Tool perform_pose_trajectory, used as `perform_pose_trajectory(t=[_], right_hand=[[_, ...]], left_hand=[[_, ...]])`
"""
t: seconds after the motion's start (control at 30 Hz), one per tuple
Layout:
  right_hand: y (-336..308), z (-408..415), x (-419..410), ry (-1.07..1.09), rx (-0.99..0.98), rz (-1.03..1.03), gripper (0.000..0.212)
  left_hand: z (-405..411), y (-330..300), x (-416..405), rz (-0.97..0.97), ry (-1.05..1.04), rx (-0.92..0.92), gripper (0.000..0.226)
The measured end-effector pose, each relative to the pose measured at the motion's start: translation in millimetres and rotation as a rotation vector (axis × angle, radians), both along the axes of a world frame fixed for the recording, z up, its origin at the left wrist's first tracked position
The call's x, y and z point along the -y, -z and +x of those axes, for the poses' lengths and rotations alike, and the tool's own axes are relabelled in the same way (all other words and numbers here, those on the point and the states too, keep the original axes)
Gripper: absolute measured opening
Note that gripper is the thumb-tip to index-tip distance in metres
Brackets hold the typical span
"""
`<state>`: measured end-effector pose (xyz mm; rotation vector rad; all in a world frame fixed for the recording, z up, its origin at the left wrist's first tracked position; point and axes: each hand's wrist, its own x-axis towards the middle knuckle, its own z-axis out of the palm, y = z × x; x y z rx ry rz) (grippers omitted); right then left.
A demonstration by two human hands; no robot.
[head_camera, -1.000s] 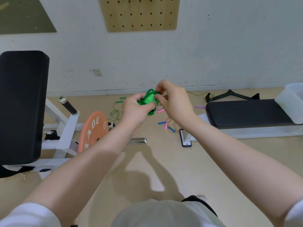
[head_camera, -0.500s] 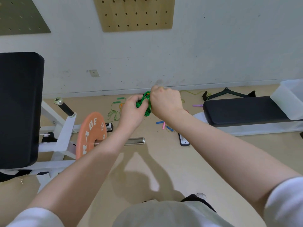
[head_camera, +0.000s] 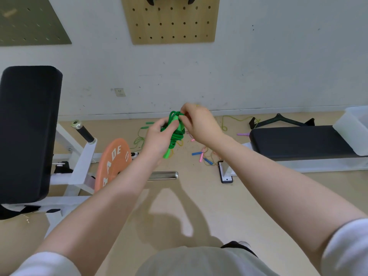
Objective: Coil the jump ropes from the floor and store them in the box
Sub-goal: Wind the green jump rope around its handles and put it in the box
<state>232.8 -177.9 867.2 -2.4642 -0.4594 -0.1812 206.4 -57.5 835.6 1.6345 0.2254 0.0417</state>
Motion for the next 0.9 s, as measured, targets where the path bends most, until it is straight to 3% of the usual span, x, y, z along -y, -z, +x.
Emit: perform_pose_trajectory(t=[0.07, 0.13, 0.2, 0.27, 0.37, 0.47, 0.53, 0.63, 0.7, 0.8, 0.9], right_hand=[[0.2, 3.1, -2.2, 0.055, -0.299, 0.439, 0.017], [1.5, 6.4, -1.0, 0.103, -0.620, 0.734, 0.024], [3.1, 9.6, 0.8, 0.142, -0.859, 0.789, 0.025], [3.1, 11.3, -0.5, 0.187, -0.944, 0.763, 0.026], [6.0, 12.3, -10.9, 0.211, -0.782, 0.677, 0.029], [17.0, 8.4, -23.4, 0.192, -0.444, 0.382, 0.043], [23.0, 2.7, -26.4, 0.145, -0.288, 0.210, 0.051], [31.0, -3.7, -25.4, 0.028, -0.125, -0.040, 0.044], [34.1, -4.8, -24.1, -0.040, -0.103, -0.143, 0.015], [40.9, -5.8, -19.9, -0.102, -0.124, -0.217, 0.026], [45.0, -4.0, -11.0, -0.162, -0.103, -0.191, 0.018]], left_hand=[[4.5, 3.0, -1.9, 0.122, 0.019, 0.035, 0.008], [10.0, 7.9, -5.2, 0.325, 0.060, 0.096, 0.009], [13.3, 12.3, -6.7, 0.538, 0.075, 0.173, 0.023], [13.8, 14.9, -4.8, 0.653, 0.069, 0.234, 0.026], [18.7, 17.7, 1.4, 0.590, -0.006, 0.212, 0.016], [28.7, 16.7, 7.1, 0.260, -0.146, 0.038, 0.007], [35.3, 20.0, 5.2, 0.030, -0.241, -0.068, 0.019], [37.1, 28.1, -1.3, -0.135, -0.285, -0.196, 0.020], [36.3, 29.6, -2.4, -0.178, -0.278, -0.255, 0.019], [34.8, 30.2, -2.1, -0.213, -0.204, -0.349, 0.005], [32.4, 34.6, -4.5, -0.257, -0.120, -0.445, 0.008]])
